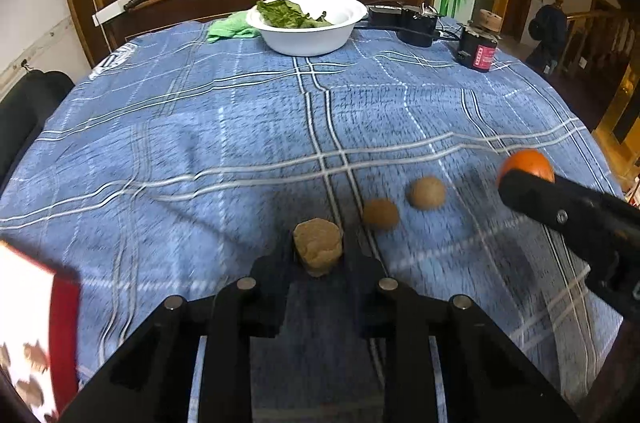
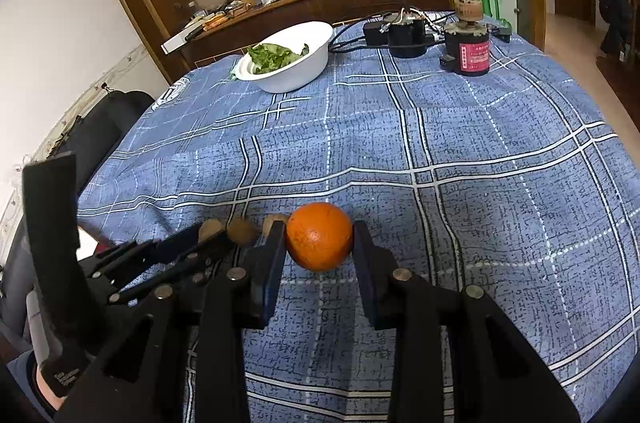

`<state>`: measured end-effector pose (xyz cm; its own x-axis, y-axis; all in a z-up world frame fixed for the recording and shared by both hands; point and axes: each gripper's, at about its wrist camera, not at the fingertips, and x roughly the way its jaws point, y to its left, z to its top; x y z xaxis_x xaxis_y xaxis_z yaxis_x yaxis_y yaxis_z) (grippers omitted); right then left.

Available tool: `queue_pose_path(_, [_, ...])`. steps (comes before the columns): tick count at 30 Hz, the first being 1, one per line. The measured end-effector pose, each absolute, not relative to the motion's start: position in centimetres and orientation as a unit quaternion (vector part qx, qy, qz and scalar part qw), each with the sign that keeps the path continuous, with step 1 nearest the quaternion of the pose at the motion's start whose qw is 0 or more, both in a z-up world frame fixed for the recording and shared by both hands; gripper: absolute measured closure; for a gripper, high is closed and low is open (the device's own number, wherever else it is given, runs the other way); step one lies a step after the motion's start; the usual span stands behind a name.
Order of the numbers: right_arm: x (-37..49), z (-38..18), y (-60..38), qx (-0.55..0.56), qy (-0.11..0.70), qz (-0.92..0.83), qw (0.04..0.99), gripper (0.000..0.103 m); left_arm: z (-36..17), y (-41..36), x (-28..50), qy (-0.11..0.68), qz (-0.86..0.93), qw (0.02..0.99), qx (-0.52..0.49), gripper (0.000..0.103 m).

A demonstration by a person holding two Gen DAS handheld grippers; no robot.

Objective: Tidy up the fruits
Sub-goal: 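Carry the tan biscuit and the orange over the red-rimmed tray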

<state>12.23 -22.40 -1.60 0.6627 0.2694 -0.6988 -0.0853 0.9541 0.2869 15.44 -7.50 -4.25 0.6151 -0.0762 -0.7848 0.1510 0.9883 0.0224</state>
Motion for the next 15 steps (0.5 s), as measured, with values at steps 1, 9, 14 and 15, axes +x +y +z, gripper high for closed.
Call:
queue_pose_path(1, [12.0,-1.4,-22.2,0.110,0.398,0.099,0.905,0.068,-4.1,-7.4,14.8,0.435,-0.061,0.897,0.045,0.079])
queue_pose_path(9, [6.8,-0.5,-20.6,0.075,0.402,0.107,0.907,0.068,-2.5,-6.1,9.3,0.429,-0.059,0.901,0.033,0.079])
queue_pose_path(14, [2.9,-0.7,-19.5,0.070,0.405,0.107,0.905,0.068,-2.0,-5.7,6.4,0.428,-0.068,0.901,0.026,0.079])
queue_pose_path(15, [2.3,-0.8,-19.3,0.069,0.406,0.107,0.905,0.068,-1.9,-5.7,6.0,0.426,-0.069,0.902,0.026,0.079])
